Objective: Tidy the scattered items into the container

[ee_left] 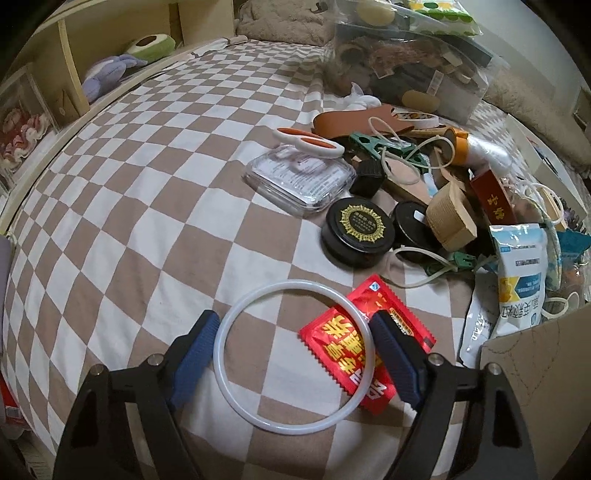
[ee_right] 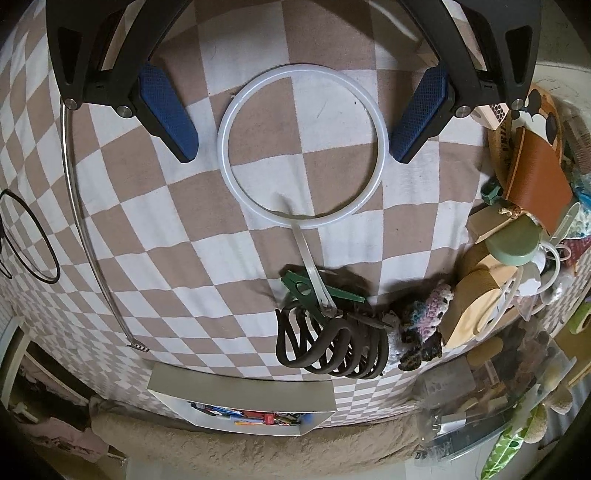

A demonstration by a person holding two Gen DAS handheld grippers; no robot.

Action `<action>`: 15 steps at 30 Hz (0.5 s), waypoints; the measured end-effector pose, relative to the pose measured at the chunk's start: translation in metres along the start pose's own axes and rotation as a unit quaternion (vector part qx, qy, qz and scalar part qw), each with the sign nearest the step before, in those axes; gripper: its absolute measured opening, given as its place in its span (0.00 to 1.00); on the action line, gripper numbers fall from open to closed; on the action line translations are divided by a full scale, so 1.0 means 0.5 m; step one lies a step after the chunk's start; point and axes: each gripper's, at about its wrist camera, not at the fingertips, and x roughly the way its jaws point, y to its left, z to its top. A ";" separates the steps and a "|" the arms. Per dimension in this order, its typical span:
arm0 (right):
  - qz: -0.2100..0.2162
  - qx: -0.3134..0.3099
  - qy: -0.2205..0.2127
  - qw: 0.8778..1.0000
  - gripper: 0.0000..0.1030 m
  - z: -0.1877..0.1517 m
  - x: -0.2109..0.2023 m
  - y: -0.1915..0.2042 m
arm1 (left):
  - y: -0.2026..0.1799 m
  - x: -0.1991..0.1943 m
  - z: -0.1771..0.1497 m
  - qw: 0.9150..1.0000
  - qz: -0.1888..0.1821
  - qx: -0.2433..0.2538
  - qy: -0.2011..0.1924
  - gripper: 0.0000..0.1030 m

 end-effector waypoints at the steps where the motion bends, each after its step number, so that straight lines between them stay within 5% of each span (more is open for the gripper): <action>1: -0.001 0.001 -0.004 1.000 1.00 0.001 -0.004 0.000 | 0.000 0.000 0.000 1.000 0.000 0.001 -0.001 0.82; 6: 0.000 0.007 -0.017 1.000 0.82 0.003 -0.016 -0.004 | -0.005 -0.005 0.001 1.000 -0.002 0.006 -0.004 0.82; 15: 0.013 0.020 -0.026 0.999 0.82 0.003 -0.023 -0.008 | -0.012 -0.015 0.002 1.000 -0.010 0.007 -0.016 0.81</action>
